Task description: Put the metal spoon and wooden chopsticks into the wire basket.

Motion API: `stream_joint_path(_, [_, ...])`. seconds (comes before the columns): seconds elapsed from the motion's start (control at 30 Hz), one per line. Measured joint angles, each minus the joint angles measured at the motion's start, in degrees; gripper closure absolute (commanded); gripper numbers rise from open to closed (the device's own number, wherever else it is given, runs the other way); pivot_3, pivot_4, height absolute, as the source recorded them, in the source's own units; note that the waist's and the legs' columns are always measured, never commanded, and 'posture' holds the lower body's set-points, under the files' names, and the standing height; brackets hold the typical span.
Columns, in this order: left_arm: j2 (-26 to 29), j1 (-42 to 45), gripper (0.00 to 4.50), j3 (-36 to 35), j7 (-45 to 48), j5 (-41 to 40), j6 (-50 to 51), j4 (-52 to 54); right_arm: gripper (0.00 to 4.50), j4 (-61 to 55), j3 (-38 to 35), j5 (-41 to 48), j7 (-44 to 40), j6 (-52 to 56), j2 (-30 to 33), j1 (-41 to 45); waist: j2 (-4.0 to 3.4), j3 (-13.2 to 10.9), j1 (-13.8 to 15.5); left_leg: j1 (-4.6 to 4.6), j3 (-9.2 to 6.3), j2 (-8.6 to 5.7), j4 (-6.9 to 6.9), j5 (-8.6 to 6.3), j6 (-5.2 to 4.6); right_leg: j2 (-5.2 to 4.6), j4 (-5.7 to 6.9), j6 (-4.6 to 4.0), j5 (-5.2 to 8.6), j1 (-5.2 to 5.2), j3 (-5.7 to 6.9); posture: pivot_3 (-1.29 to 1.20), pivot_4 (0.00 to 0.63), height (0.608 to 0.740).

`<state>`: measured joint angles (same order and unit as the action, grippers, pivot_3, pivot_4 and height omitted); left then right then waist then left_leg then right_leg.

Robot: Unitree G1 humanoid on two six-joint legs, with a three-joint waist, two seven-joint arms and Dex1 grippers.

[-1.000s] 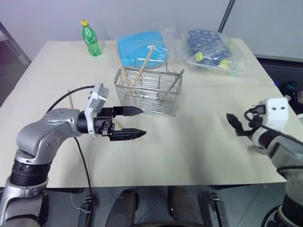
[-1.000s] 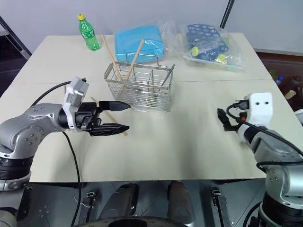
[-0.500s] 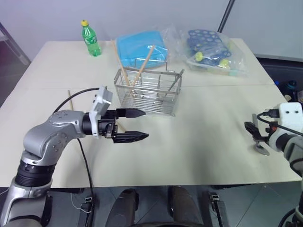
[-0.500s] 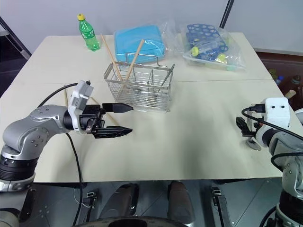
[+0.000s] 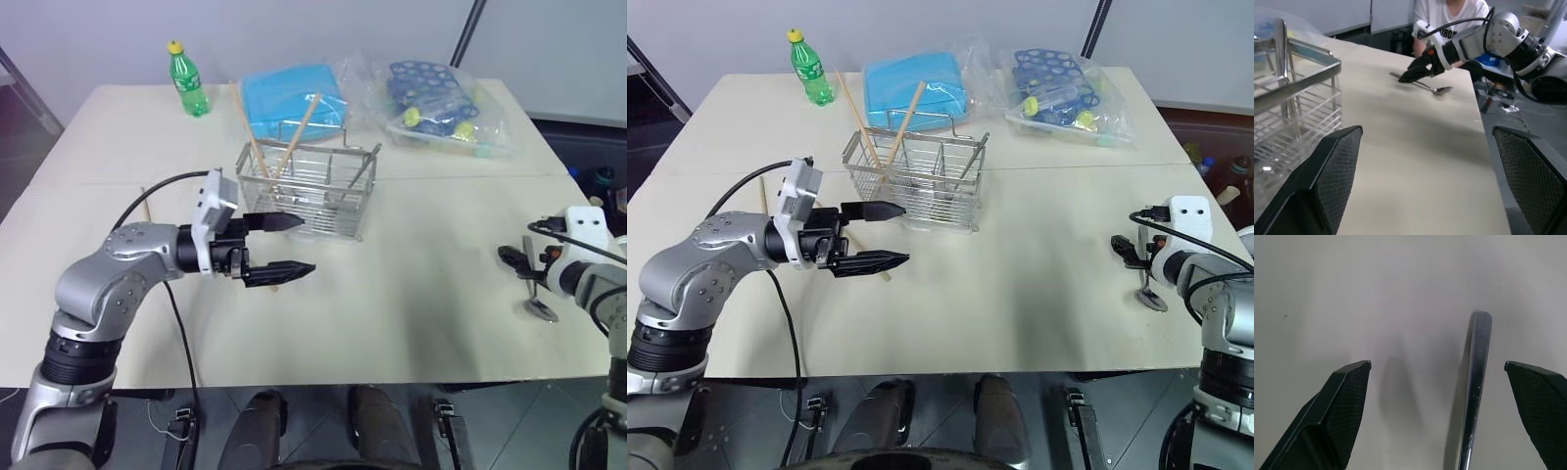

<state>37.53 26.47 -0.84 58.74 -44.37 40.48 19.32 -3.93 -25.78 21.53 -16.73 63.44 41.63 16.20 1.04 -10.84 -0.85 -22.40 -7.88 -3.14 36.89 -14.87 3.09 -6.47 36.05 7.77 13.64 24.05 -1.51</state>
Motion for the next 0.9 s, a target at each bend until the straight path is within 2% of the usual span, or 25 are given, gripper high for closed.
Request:
stream_joint_path(0.2, [0.06,-0.01,0.03,-0.18,-0.92,-0.06,0.10,0.16,0.00,1.19,-0.10,0.02,0.19,0.75,-0.03,-0.10,0.00,0.00,-0.04,0.00,0.00,0.00,0.00,0.00,0.00,0.00,0.00,0.00,0.00,0.00,0.00,0.00,0.150,0.740])
stream_joint_path(0.37, [0.21,-0.02,0.03,-0.22,-0.86,-0.09,0.14,0.73,0.00,0.48,-2.82,1.16,1.24,5.62,-2.05,-0.22,-0.01,0.00,-0.02,0.00,0.00,0.00,0.00,0.00,0.00,0.00,0.01,0.01,0.00,0.00,0.00,0.00,0.150,0.740])
stream_joint_path(0.9, [-0.03,0.76,0.03,0.53,3.81,-0.99,1.03,0.54,0.00,-2.71,-3.94,1.26,1.74,11.13,-3.06,-0.07,-0.02,0.01,-0.09,0.01,0.00,0.00,0.00,0.00,-0.01,0.00,0.00,0.01,0.00,-0.02,0.00,0.00,0.150,0.740])
